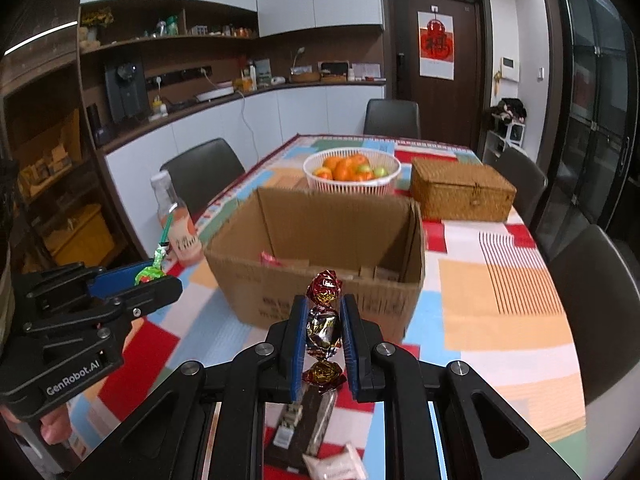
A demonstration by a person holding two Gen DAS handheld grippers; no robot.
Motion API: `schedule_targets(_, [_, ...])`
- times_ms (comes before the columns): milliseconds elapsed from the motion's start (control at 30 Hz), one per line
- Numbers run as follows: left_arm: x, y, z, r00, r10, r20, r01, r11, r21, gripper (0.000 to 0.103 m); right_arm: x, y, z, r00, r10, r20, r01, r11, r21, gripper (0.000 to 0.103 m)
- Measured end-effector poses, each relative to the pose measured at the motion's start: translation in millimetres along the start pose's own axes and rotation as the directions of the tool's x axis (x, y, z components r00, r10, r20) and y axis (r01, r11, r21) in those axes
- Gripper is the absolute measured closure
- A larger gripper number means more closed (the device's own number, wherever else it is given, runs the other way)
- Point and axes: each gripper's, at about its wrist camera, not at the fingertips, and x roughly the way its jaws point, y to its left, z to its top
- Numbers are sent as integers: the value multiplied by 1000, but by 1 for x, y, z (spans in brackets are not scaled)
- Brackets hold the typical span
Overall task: Organize snacks
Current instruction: 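Lift the lollipop and wrapped chocolates and carry both over the box, then open both tools to drop the lollipop and chocolates into the box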
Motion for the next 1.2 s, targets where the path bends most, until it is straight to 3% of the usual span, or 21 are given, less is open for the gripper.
schedule_targets(633, [58,27,61,999,-24,-40,23,999,-36,77,45,-10,67,1000,-14,1,14,1000,-9,85])
schedule_targets(1033, [101,33,76,991,-33,-131,27,999,-46,77,74,-15,86,999,-39,-34,38,999,-18,85])
schedule_targets(1133, [101,34,78,991,-17,-131,11,999,-50,68,76,-15,88,998,-51,-38,51,999,-20,84])
schedule_targets(1200, [96,34,75,992,-19,-121,13,999,-49,63,75,-14,88,998,-58,-39,57,998,-19,75])
